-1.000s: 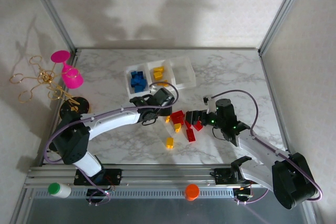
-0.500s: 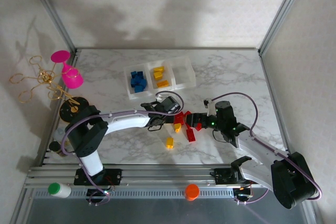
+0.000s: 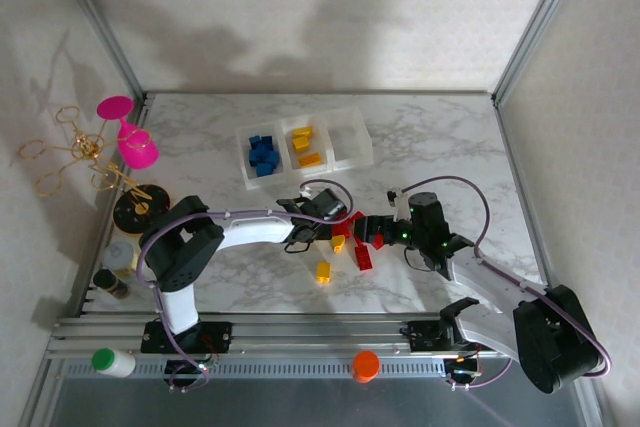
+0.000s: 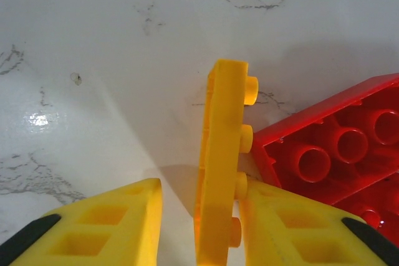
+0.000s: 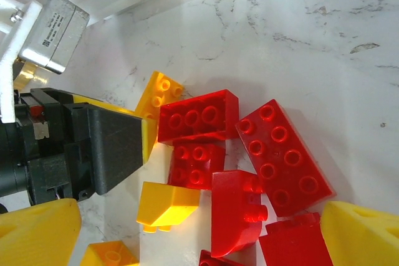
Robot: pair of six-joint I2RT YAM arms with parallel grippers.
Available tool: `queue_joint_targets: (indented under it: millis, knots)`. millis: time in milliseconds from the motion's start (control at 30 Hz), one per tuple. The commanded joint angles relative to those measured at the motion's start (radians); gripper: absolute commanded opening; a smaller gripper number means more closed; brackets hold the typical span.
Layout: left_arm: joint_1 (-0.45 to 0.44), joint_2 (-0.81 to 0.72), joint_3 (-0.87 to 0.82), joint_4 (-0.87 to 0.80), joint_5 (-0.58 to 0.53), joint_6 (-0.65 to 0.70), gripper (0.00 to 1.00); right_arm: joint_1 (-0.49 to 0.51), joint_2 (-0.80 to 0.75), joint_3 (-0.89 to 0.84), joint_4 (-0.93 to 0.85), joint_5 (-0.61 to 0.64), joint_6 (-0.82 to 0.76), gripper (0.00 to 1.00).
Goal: Sort the legos into containers by color
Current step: Pick up the lego from the center of the table.
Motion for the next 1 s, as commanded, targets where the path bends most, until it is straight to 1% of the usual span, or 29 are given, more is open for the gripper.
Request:
queue_joint_targets:
  millis: [0,67,200,300,433,533,667,767,867,967]
  knots:
    - [-0.005,0.022,0.021,0.01,-0.016,-0.001,0.33,-0.004,0.015,-0.007,0.029,-0.016,-0.017,0.99]
    - [-0.006,0.026,0.023,0.013,-0.012,-0.002,0.3,-0.005,0.023,-0.004,0.03,-0.014,-0.021,0.99]
    - [-0.006,0.021,0.032,0.004,-0.011,0.004,0.2,-0.005,0.032,0.008,0.03,-0.02,-0.026,0.99]
    - [-0.006,-0.003,0.037,-0.016,-0.028,0.003,0.16,-0.005,0.03,0.012,0.029,-0.015,-0.031,0.99]
    - [-0.004,-0.053,0.051,-0.049,-0.053,0.009,0.14,-0.004,0.032,0.021,0.045,-0.015,-0.031,0.99]
    - [0.002,-0.099,0.081,-0.094,-0.101,0.023,0.14,-0.004,0.045,0.04,0.067,-0.023,-0.024,0.99]
    - [0.053,-0.133,0.143,-0.129,-0.135,0.055,0.13,-0.005,0.074,0.077,0.1,-0.024,-0.001,0.99]
    - [0.103,-0.114,0.227,-0.157,-0.153,0.087,0.14,-0.005,0.09,0.102,0.13,-0.013,0.014,0.99]
    - [0.136,-0.069,0.319,-0.178,-0.201,0.127,0.14,-0.005,0.113,0.129,0.149,0.015,0.03,0.99]
    - [0.173,-0.012,0.398,-0.18,-0.205,0.144,0.14,-0.004,0.143,0.15,0.166,0.028,0.04,0.99]
